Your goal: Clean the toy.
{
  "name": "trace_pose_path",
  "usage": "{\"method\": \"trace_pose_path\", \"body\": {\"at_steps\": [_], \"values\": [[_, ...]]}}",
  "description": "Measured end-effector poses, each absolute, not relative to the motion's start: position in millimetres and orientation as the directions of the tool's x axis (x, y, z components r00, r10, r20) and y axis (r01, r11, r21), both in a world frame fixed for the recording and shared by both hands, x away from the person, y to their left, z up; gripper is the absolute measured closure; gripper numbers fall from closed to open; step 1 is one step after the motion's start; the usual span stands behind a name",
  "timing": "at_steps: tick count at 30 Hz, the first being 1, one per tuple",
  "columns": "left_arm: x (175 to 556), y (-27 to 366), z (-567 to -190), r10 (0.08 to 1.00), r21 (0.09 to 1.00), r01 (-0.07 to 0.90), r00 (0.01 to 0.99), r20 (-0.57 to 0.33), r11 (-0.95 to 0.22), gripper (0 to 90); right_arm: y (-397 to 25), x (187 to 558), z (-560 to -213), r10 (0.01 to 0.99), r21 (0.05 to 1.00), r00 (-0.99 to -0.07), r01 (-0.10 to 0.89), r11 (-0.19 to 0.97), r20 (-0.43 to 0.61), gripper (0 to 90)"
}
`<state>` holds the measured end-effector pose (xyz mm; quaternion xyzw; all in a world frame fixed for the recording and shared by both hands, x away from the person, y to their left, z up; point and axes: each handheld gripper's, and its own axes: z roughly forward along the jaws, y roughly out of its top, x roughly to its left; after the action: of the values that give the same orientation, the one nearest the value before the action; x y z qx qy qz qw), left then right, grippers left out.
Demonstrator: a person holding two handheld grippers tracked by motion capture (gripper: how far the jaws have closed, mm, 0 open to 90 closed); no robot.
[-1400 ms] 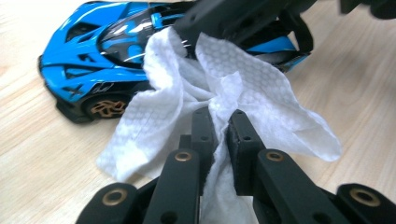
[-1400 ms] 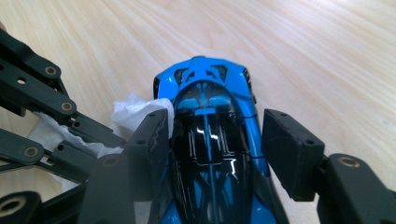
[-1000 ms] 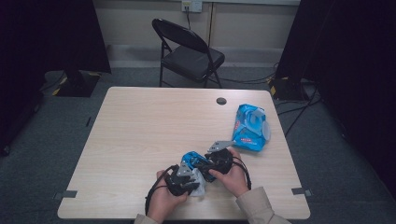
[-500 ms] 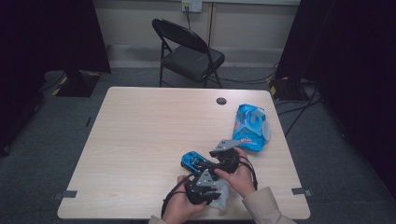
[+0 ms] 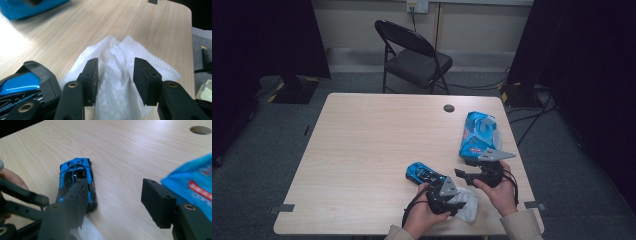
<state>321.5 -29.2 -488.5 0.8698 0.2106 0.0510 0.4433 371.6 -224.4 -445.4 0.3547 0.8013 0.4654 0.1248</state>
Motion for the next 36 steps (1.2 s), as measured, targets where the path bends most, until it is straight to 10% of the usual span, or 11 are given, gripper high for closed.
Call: {"method": "trace_pose_path", "body": {"at_steps": [8, 28, 36], "values": [[332.6, -10.3, -459.5, 0.449, 0.821, 0.272, 0.893, -0.022, -0.502, 29.7, -235.4, 350.6, -458.2, 0.67, 0.822, -0.73, 0.46, 0.335, 0.136, 40.7], [378.0, 49.5, -476.0, 0.601, 0.755, 0.406, 0.799, -0.021, -0.514, 20.7, -213.2, 302.3, -500.6, 0.58, 0.744, -0.8, 0.48, 0.465, 0.154, 47.7], [382.7, 51.0, -484.0, 0.59, 0.749, 0.416, 0.807, -0.042, -0.515, 14.8, -215.8, 305.9, -501.6, 0.65, 0.739, -0.748, 0.512, 0.438, 0.133, 79.6]]}}
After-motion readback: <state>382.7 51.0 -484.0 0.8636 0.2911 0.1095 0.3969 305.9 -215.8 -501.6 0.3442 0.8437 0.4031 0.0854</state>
